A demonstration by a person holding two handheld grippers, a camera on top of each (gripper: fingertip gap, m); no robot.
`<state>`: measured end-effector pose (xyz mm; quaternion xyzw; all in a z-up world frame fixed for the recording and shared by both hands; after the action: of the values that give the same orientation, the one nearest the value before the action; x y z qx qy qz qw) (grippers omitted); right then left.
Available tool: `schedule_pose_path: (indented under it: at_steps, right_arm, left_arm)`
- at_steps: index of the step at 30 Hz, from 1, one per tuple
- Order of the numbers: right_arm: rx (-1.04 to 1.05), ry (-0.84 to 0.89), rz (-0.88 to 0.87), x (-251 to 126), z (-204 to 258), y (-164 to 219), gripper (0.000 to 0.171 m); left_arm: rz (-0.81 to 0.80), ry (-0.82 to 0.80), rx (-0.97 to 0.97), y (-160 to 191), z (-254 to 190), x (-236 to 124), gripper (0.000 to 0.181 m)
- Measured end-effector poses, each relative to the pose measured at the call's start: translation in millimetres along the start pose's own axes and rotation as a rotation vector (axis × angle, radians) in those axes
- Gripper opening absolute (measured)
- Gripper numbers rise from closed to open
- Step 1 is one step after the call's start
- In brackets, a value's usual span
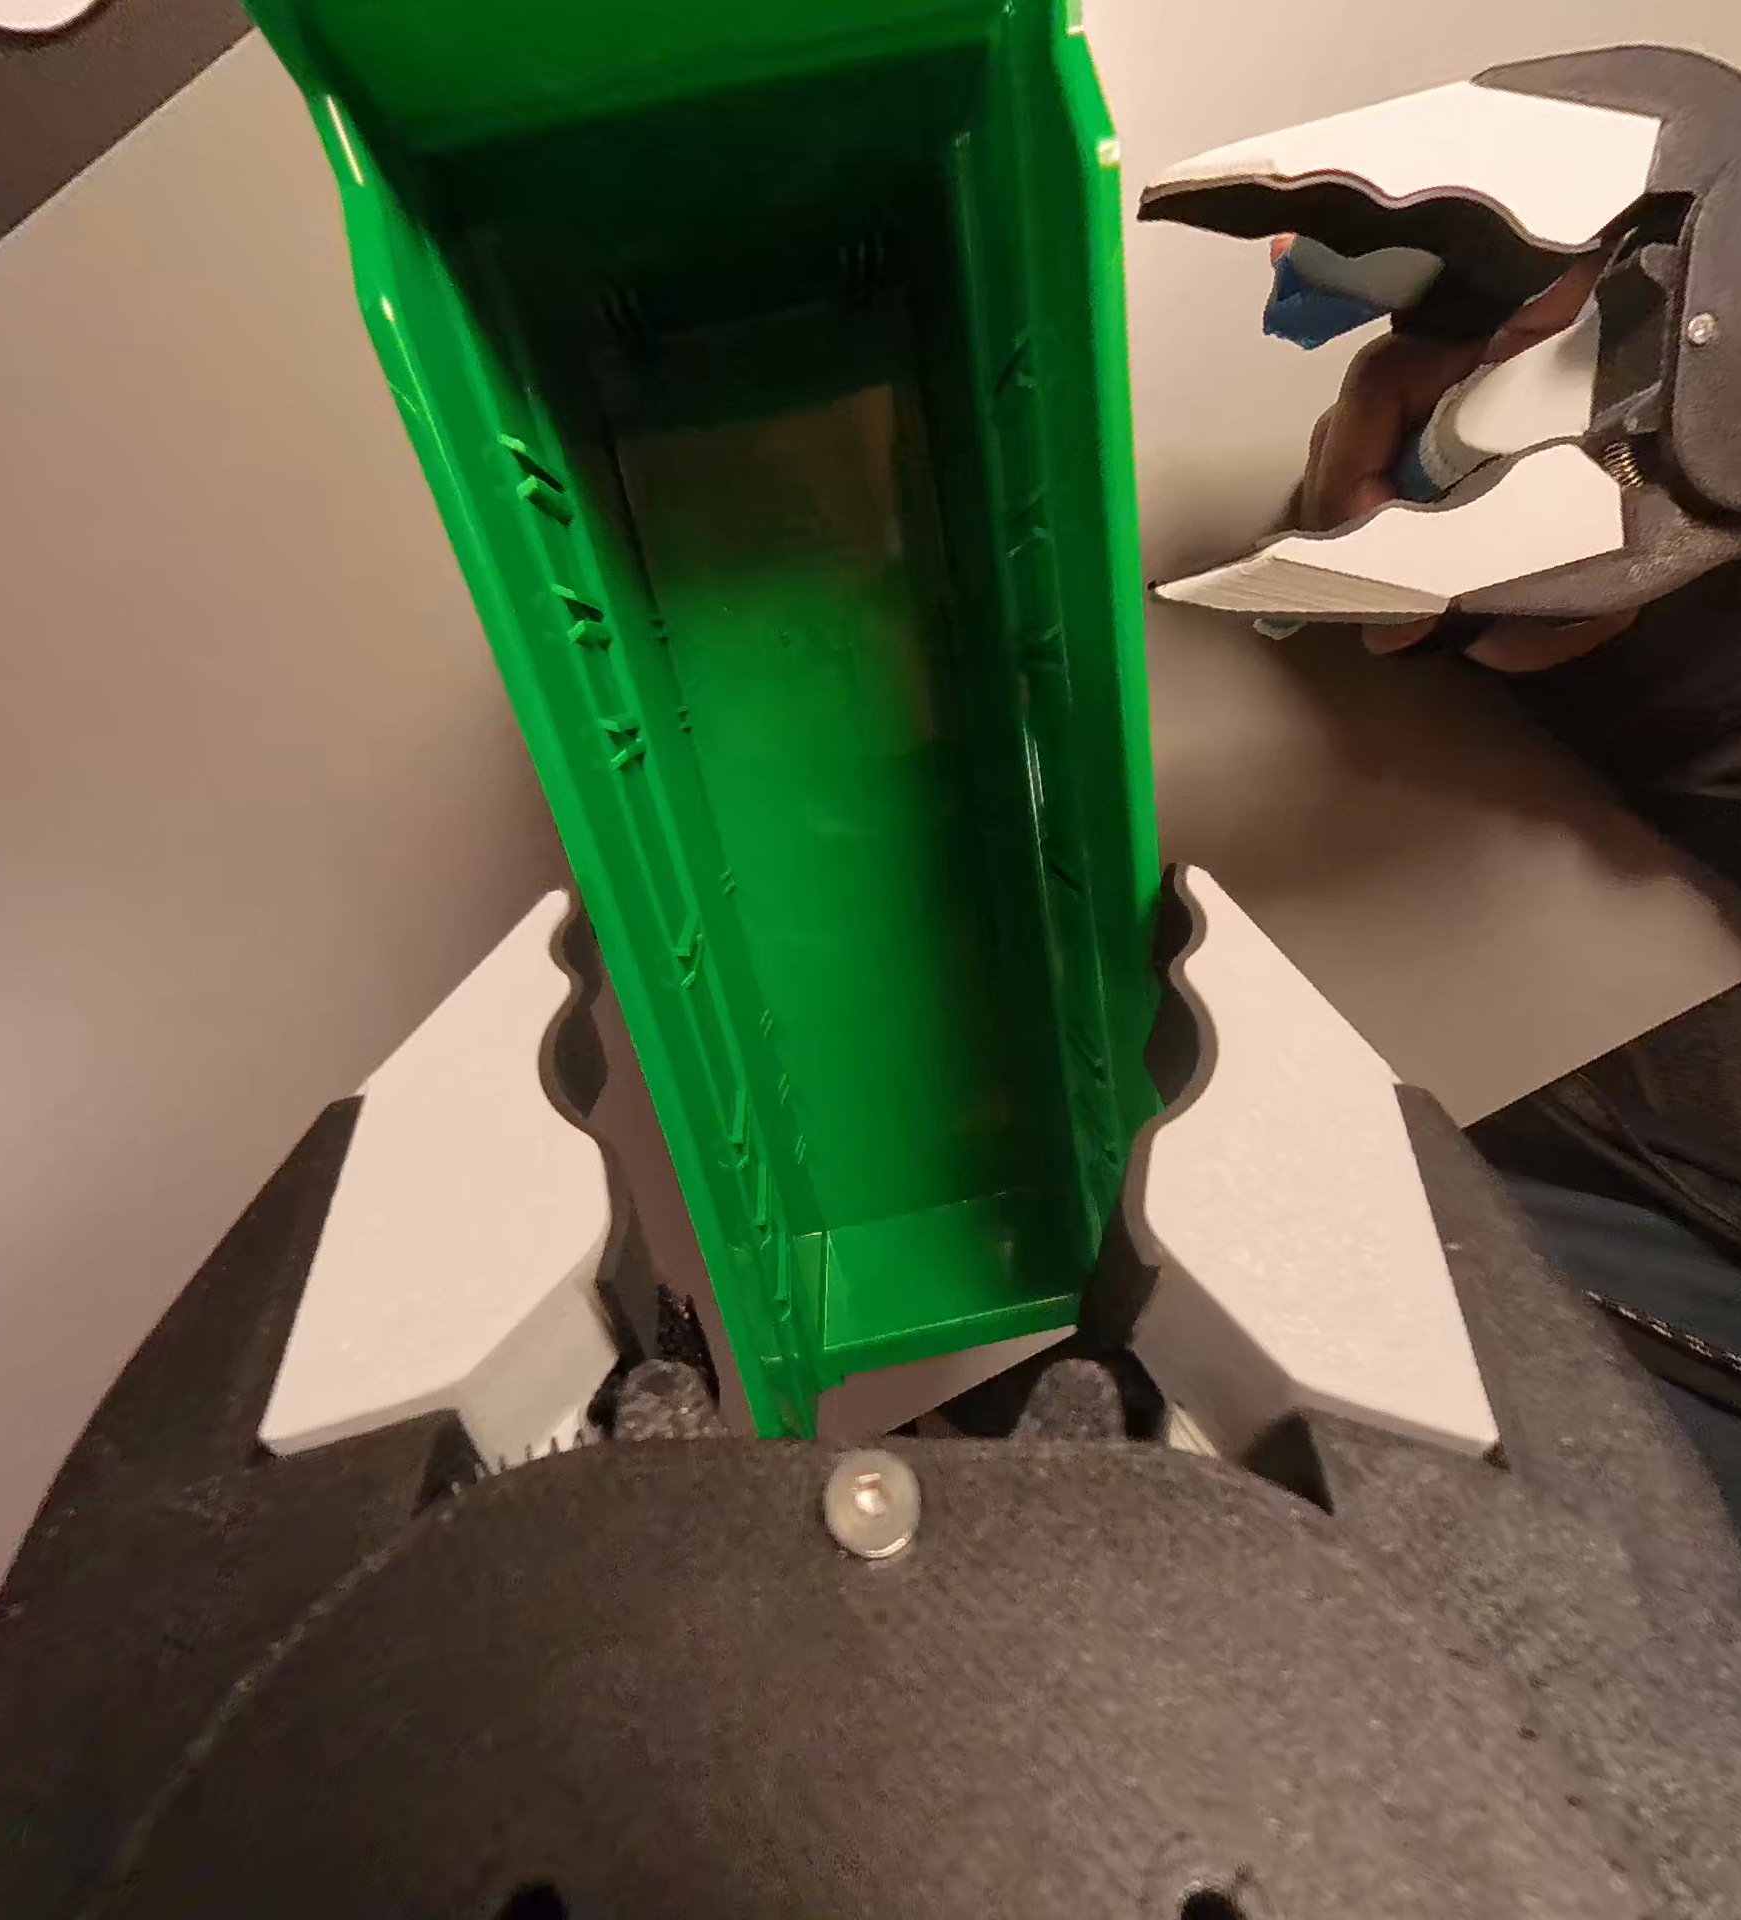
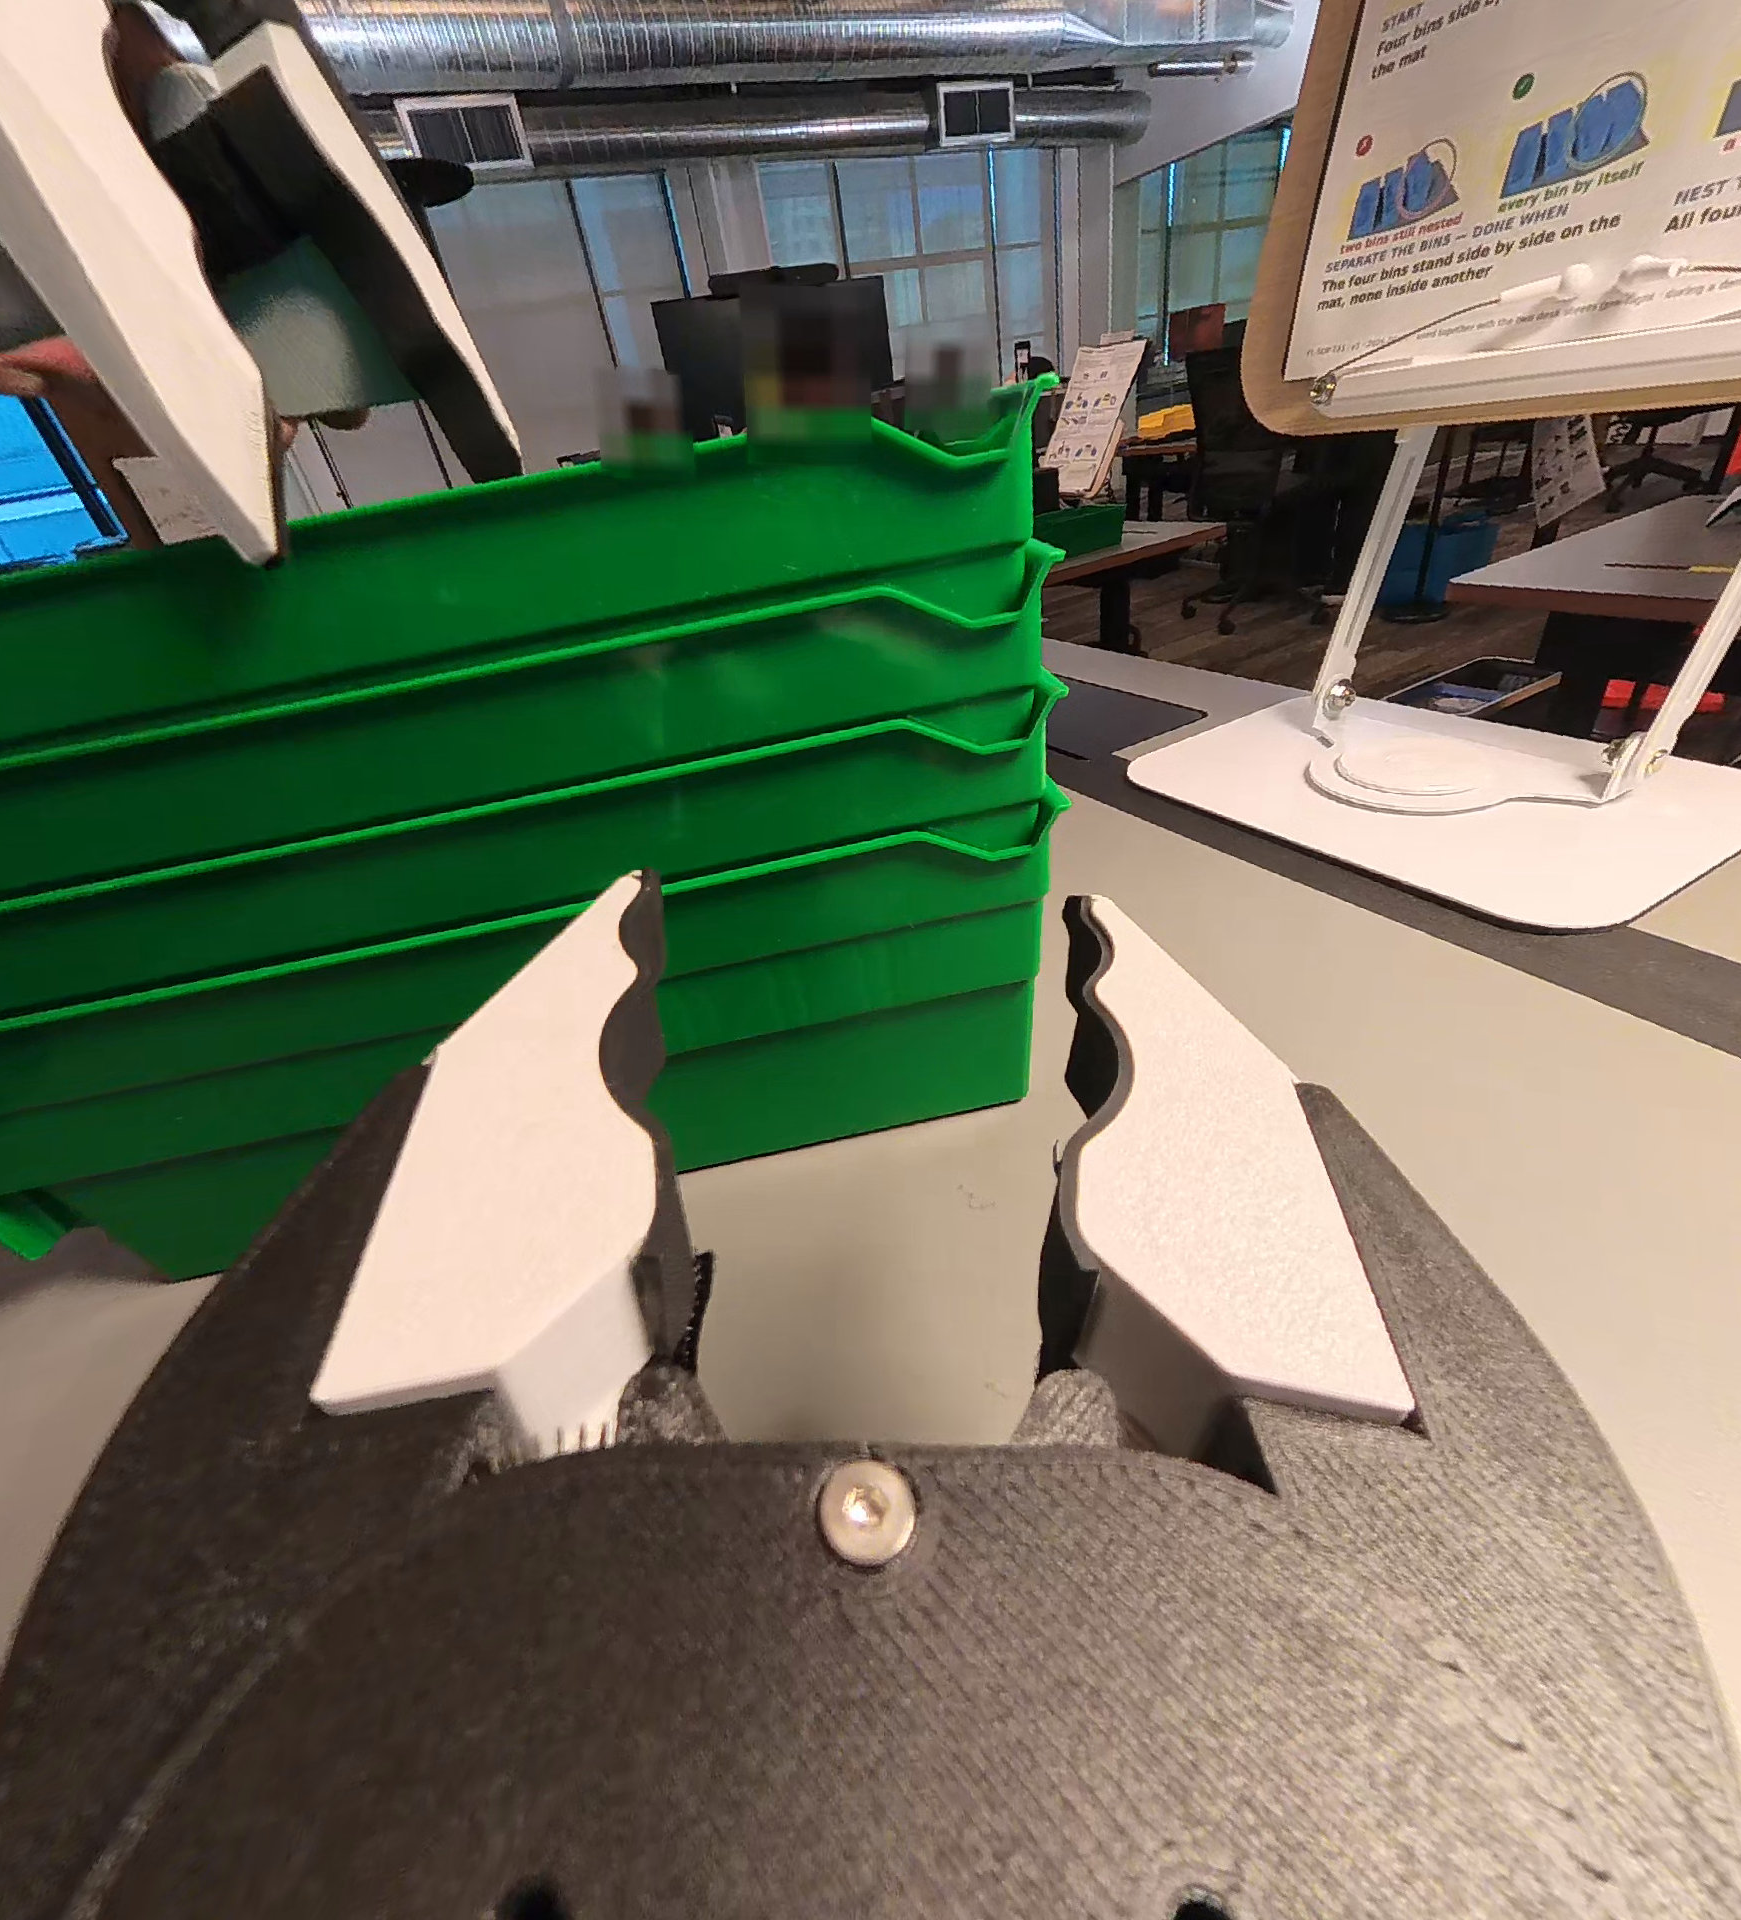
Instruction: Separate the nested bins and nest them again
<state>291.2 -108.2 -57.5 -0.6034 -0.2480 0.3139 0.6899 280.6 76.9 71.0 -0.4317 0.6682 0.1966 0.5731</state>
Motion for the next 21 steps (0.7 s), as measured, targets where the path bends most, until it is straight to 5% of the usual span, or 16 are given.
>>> schedule_pose_path:
  at_steps: [21]
  right_arm:
    - [0.002, -0.002, 0.002, -0.3, 0.0, -0.1, 0.078]
  left_arm:
    - [0.036, -0.1, 0.093, 3.3, -11.7, 3.8, 0.113]
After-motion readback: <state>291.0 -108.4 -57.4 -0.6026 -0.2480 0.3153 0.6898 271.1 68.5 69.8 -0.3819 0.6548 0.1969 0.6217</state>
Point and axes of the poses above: each gripper's, where its closed fingertips meet, x out along the fingers, y out of its underside, z = x × y across the jaws, the point moved 8 cm from there along -x, back along the fingers, and after that the axes turned 11 degrees about y, right-handed, at the moved point
